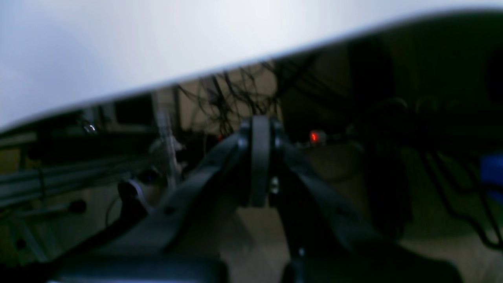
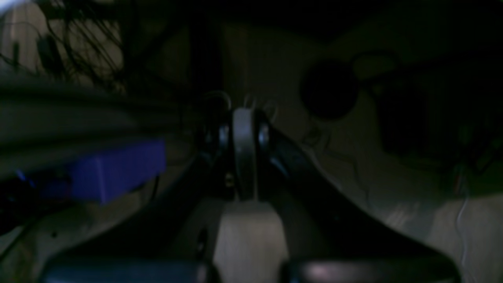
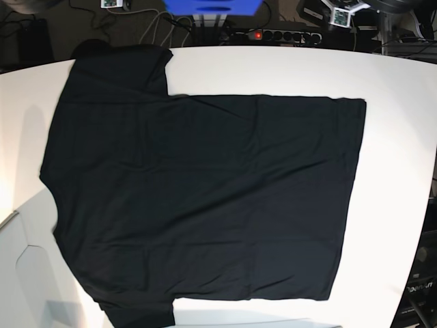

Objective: Fold the T-shirt properly

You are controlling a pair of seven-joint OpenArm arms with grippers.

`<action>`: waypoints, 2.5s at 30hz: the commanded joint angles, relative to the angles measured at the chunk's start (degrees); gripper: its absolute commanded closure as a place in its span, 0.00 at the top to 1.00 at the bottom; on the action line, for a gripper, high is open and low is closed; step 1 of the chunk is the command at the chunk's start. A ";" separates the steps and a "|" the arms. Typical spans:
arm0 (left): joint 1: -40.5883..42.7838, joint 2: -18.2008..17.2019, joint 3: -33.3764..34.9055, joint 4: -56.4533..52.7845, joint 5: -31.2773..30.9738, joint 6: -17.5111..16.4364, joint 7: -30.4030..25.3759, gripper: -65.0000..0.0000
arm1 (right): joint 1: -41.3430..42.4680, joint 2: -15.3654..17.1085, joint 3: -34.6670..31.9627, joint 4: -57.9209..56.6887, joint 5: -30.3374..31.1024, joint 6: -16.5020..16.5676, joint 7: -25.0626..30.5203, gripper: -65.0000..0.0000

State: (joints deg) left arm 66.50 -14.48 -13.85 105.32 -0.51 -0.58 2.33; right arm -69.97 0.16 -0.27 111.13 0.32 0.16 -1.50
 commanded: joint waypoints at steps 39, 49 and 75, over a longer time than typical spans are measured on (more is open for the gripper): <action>-37.18 14.96 -45.54 3.65 -6.91 -39.42 28.40 0.00 | 12.35 -0.12 1.37 5.22 -0.01 -0.03 14.29 0.00; -40.70 14.35 -45.54 -4.17 -4.89 -39.42 28.13 0.44 | 13.84 -0.12 3.48 5.13 -0.01 -0.03 14.29 0.22; -47.55 14.35 -40.97 -12.61 -9.64 -39.42 28.05 0.51 | 14.28 0.06 3.39 5.13 -0.01 -0.03 14.20 0.26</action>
State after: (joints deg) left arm 18.96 0.51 -54.59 91.92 -9.32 -40.12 31.51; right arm -54.83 0.01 3.05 115.44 0.30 0.16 11.16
